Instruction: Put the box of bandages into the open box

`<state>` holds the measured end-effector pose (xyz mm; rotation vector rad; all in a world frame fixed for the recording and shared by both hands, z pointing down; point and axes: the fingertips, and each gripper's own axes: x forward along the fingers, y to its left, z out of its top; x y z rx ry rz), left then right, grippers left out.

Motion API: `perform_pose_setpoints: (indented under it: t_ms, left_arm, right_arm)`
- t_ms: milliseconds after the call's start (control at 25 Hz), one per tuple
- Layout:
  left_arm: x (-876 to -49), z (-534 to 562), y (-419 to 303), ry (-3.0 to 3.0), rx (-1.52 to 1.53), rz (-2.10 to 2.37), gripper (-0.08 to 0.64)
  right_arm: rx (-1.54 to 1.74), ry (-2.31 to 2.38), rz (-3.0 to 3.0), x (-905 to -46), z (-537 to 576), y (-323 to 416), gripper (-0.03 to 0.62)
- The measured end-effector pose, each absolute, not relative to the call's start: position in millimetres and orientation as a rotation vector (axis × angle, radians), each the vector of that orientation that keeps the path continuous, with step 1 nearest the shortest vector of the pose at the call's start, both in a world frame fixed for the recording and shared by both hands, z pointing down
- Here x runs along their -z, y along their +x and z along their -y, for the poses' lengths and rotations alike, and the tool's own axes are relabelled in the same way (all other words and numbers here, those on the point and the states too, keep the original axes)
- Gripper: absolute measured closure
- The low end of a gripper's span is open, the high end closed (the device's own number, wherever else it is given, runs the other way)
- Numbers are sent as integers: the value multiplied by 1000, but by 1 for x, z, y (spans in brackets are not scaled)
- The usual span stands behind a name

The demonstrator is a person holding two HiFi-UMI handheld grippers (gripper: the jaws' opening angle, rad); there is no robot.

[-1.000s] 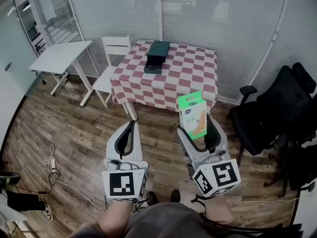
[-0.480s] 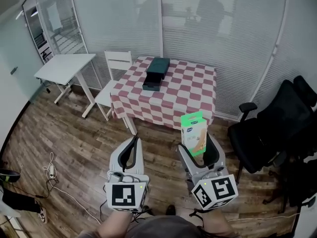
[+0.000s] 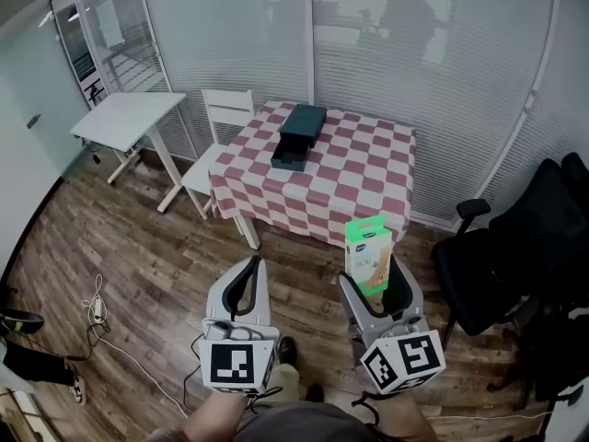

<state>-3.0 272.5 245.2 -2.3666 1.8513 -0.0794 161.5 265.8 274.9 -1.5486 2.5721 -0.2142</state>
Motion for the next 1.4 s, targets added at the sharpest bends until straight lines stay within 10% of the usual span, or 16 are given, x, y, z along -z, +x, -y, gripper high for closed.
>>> perform_pose_setpoints:
  t_ms: [1400]
  left_arm:
    - [-244,32,-91,-2405,-11,-1763,560]
  right_arm:
    - [173,-1620,-2562,-277,36,72,206]
